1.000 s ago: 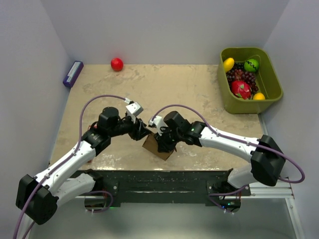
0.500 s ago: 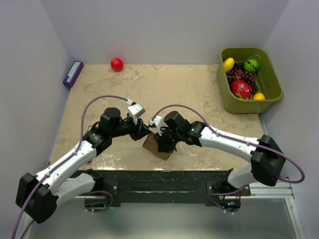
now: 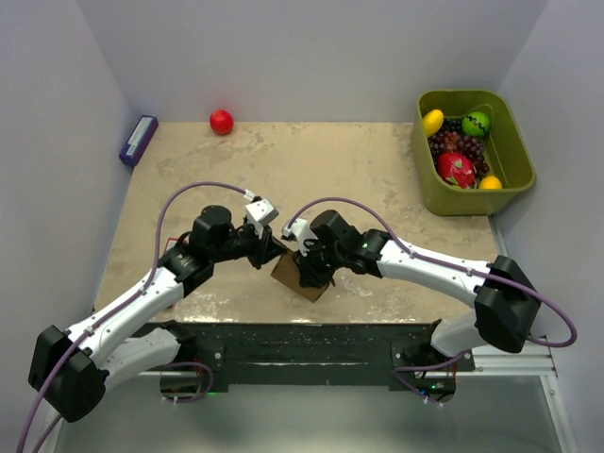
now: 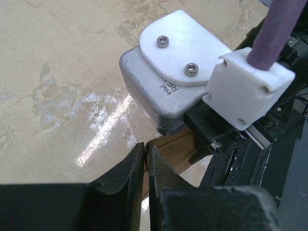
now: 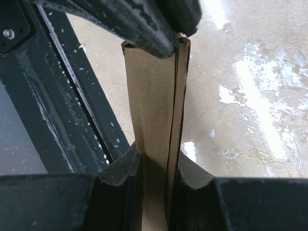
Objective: Fold the paper box
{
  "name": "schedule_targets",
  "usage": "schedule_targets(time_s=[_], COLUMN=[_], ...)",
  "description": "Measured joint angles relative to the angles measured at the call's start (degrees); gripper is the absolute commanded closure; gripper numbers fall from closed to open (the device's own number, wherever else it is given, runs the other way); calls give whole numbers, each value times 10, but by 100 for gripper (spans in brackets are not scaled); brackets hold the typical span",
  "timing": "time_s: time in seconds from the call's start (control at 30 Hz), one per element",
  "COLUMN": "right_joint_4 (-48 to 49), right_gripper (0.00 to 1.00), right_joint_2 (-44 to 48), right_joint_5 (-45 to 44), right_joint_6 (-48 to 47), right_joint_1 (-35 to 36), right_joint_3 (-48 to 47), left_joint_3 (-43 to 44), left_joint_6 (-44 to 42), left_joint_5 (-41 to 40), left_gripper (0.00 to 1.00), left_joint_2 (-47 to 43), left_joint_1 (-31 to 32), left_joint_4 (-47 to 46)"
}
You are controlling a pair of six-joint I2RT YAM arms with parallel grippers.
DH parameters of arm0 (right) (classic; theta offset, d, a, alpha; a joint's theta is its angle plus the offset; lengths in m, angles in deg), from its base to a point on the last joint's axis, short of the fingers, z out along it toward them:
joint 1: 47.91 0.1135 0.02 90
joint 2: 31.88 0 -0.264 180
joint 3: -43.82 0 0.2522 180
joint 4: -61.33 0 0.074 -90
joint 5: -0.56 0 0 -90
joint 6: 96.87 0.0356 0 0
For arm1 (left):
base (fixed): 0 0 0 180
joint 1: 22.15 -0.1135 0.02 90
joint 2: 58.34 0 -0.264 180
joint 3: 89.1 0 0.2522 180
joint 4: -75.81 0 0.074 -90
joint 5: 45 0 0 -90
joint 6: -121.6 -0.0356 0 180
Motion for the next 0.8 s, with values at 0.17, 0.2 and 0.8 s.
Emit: schedule_targets(time_s=[0.17,0.2,0.8], right_joint_4=[-1,0,-1], right_gripper=[97,97,97], right_joint_2=[-7,-12,-28], right_joint_5=[-16,-20,-28], right_joint_6=[1,2,4], right_joint_1=[0,0,-1], right_joint_3=[-1,-2,-3], left_joint_3=[0,0,0], left_joint_6=[2,4,15], left_joint_5=[-18,-23,-149], left_gripper=[94,95,69], left_joint_2=[0,0,-1], left_joint_1=[12,14,58], left_joint_4=[1,1,38])
